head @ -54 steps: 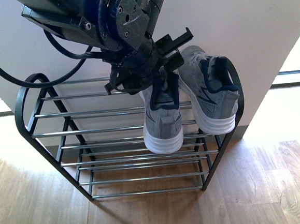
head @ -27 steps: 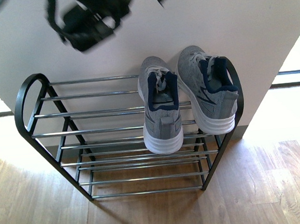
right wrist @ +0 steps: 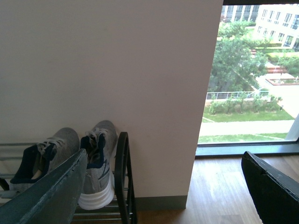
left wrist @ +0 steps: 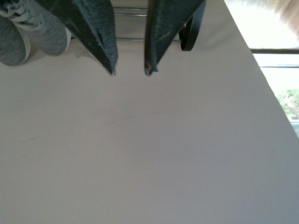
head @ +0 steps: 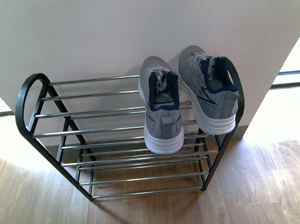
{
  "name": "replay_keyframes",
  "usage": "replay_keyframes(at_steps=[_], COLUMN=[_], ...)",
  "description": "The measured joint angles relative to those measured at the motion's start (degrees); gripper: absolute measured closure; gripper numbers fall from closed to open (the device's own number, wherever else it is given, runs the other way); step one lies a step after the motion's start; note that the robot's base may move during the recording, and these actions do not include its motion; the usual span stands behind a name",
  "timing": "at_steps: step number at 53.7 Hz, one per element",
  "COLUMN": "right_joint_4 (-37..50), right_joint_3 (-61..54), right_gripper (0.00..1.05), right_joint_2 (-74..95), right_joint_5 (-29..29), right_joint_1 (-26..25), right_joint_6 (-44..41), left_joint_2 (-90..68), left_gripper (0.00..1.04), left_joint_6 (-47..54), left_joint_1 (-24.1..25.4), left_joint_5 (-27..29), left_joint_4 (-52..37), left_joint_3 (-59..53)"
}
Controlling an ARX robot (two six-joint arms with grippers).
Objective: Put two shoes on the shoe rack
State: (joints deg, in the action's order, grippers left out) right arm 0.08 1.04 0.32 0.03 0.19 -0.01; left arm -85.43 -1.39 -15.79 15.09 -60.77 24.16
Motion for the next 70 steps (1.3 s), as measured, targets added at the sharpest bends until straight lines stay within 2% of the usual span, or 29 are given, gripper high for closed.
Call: replay_keyframes(at_steps=[2, 3, 20, 38, 42, 47, 70], right_joint_4=[0.0, 0.0, 0.0, 0.0, 0.0, 0.0, 0.0], right_joint_3=[0.0, 0.0, 0.0, 0.0, 0.0, 0.0, 0.0], right_gripper=[0.09, 0.09, 0.09, 0.09, 0.09, 0.09, 0.09], right_joint_2=[0.0, 0.0, 0.0, 0.0, 0.0, 0.0, 0.0], right_joint_5=[0.0, 0.0, 0.0, 0.0, 0.0, 0.0, 0.0], right_joint_1=[0.0, 0.0, 0.0, 0.0, 0.0, 0.0, 0.0], right_joint_6=[0.0, 0.0, 0.0, 0.0, 0.0, 0.0, 0.0], left_joint_2=[1.7, 2.6, 13.6, 29.1, 32.1, 35.8, 55.5], left_gripper=[1.03, 1.03, 1.04, 1.04, 1.04, 1.04, 1.04], left_joint_6=[0.2, 0.2, 0.7, 0.7, 0.8, 0.8, 0.8], left_joint_1=[0.9, 1.4, 7.3, 10.9, 13.6, 15.3, 15.5], left_joint_5=[-0.8, -1.3, -6.8, -10.6, -14.3, -14.6, -15.0], left_joint_4=[0.0, 0.0, -1.4, 8.7, 11.0, 14.0, 31.3], left_joint_3=[-1.8, -2.8, -15.2, -20.8, -21.4, -22.0, -23.3])
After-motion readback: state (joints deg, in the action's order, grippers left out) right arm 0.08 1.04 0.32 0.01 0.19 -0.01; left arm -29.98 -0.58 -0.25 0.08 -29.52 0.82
